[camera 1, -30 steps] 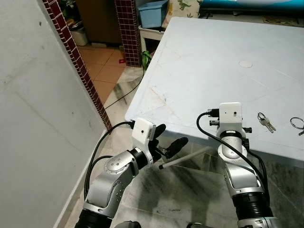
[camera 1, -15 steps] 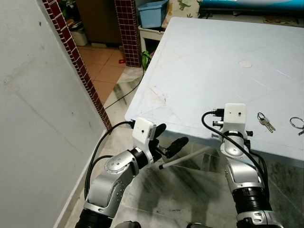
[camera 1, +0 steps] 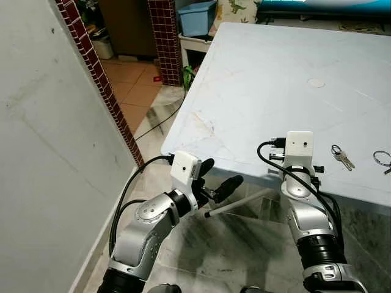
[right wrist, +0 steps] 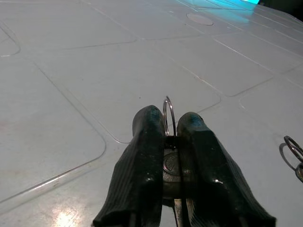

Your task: Hang keys on a hook

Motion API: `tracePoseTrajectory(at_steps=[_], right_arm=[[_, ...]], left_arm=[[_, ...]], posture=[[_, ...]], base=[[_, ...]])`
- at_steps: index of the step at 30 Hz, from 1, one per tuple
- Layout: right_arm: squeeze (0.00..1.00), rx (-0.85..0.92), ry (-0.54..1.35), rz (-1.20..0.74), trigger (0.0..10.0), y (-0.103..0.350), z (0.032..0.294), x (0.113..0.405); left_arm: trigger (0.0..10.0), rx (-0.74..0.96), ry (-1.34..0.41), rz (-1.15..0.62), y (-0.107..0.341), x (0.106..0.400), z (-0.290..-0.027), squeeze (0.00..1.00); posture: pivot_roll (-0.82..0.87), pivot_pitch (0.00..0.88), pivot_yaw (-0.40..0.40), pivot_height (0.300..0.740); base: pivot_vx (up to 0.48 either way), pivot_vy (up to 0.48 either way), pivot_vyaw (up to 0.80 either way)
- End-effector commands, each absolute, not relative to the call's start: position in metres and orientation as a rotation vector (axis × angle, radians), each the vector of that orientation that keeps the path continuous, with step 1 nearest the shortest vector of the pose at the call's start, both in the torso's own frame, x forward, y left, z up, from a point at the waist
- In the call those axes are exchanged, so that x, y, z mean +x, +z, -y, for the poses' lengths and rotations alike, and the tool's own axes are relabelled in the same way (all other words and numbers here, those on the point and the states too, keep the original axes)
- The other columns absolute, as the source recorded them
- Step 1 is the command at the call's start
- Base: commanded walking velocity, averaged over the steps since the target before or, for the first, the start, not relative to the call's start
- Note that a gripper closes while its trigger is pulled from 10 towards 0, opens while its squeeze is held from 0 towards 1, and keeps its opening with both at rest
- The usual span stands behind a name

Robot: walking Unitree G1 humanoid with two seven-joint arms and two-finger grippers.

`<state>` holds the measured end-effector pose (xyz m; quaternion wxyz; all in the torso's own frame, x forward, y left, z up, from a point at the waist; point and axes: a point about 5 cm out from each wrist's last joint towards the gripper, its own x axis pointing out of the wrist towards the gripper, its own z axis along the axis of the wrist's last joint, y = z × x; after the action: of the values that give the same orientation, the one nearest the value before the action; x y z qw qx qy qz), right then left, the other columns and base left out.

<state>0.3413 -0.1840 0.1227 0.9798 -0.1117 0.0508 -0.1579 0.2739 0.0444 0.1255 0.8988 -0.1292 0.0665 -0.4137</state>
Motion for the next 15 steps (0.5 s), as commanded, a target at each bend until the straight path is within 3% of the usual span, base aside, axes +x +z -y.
tracePoseTrajectory(at_steps=[1,15], right_arm=[[0.0,-0.212,-0.325,-0.127,0.0,0.1167,0.184,0.34],[0.0,-0.237,-0.327,-0.105,0.0,0.1186,0.1836,0.3408]], left_arm=[[10.0,-0.254,-0.86,-0.146,0.1236,0.2736,-0.0451,0.0],[10.0,-0.255,-0.861,-0.144,0.1245,0.2741,-0.0445,0.0]], posture=[[0.0,0.121,0.077,0.74],[0.0,0.123,0.078,0.74]], base=[[0.0,0.0,0.0],[0.0,0.0,0.0]])
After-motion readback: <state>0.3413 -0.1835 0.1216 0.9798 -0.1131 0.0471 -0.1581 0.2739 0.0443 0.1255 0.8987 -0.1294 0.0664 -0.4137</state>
